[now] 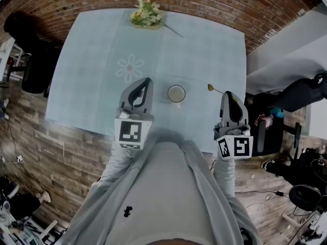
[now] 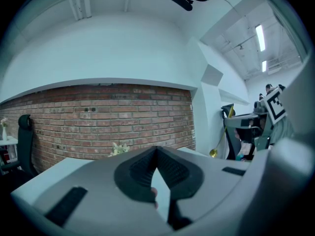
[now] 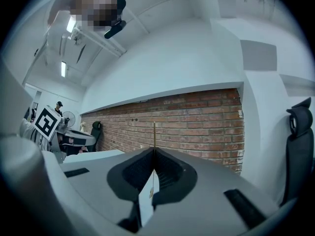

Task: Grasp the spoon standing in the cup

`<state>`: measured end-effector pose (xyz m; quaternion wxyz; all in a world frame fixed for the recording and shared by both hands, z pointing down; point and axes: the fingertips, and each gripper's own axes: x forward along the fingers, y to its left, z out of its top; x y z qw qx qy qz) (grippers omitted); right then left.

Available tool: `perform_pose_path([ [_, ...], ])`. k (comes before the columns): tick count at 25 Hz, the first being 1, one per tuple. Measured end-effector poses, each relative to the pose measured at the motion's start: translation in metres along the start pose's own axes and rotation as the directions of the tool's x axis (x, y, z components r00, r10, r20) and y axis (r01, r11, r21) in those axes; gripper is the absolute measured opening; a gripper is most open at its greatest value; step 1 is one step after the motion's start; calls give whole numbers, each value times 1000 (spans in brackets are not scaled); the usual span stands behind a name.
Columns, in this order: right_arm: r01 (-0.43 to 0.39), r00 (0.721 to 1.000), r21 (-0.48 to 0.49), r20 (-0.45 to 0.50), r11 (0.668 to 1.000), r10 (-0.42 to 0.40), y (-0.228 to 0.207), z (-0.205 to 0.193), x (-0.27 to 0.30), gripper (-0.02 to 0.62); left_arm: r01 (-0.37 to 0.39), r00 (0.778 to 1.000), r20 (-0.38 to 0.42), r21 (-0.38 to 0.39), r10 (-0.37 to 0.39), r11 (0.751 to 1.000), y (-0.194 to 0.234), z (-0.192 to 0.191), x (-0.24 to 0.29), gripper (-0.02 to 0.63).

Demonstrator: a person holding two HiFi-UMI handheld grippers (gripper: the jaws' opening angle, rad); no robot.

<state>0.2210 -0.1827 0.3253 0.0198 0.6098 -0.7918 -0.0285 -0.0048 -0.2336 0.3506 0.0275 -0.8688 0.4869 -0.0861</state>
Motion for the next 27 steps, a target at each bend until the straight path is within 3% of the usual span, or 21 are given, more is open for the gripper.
perform_pose_path([
  [27,-42,999,31,-3,999,42,5,-4,7,17,-2,1000,-14,-13,2,1000,5,-7,8,17],
])
